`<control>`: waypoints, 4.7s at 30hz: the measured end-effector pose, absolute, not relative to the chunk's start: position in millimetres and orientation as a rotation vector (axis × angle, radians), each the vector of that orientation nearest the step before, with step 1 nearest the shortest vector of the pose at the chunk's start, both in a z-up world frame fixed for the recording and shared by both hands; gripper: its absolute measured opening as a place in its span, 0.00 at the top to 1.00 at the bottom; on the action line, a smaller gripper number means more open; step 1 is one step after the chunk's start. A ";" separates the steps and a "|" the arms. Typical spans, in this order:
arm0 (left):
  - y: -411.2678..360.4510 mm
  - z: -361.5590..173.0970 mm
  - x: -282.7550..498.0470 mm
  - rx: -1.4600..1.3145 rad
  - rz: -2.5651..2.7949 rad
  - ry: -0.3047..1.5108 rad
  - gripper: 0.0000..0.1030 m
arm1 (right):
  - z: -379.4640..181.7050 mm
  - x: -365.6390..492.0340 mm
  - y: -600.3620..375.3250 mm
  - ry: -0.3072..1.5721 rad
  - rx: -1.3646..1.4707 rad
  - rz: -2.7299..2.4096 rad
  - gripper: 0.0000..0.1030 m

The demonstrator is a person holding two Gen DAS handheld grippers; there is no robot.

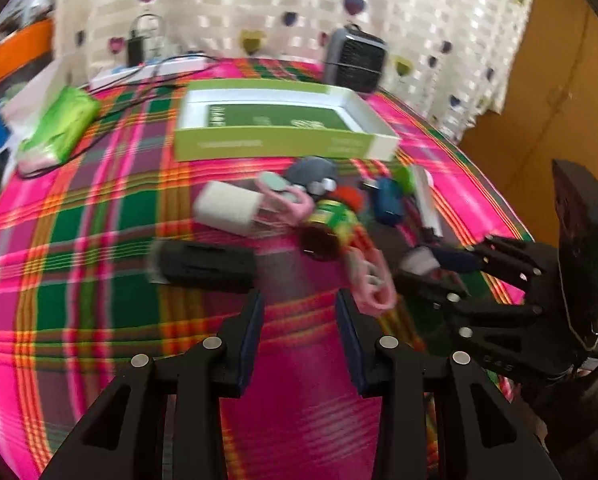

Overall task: Organize rigid objects
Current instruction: 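Move the right tool to the white round container while the left tool approaches the pink hook clip, then close the right tool on the white container while the left tool grasps the pink clip, then carry the white container with the right tool while the left tool carries the pink clip into the green box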

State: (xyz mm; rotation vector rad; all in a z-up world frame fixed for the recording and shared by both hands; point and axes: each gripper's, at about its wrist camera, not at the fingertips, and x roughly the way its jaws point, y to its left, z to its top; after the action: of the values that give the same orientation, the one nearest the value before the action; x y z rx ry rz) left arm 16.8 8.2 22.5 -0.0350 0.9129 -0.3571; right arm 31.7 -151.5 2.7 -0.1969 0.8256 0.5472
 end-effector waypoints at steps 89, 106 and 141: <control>-13.9 77.1 88.0 0.031 -0.338 0.787 0.79 | 65.0 83.2 -187.6 0.750 -0.090 0.407 0.68; 1.7 71.5 181.0 0.033 -0.307 0.847 0.79 | 65.4 168.5 -186.4 0.801 -0.057 0.377 0.68; 5.1 21.4 259.9 0.030 -0.247 0.961 0.78 | 14.7 270.8 -156.9 0.937 -0.138 0.354 0.68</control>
State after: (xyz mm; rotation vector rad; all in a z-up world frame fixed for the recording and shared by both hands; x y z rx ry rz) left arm 259.9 5.1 21.4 0.0304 0.9611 -0.2472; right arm 270.8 -156.9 14.7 -0.1380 0.9365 0.3536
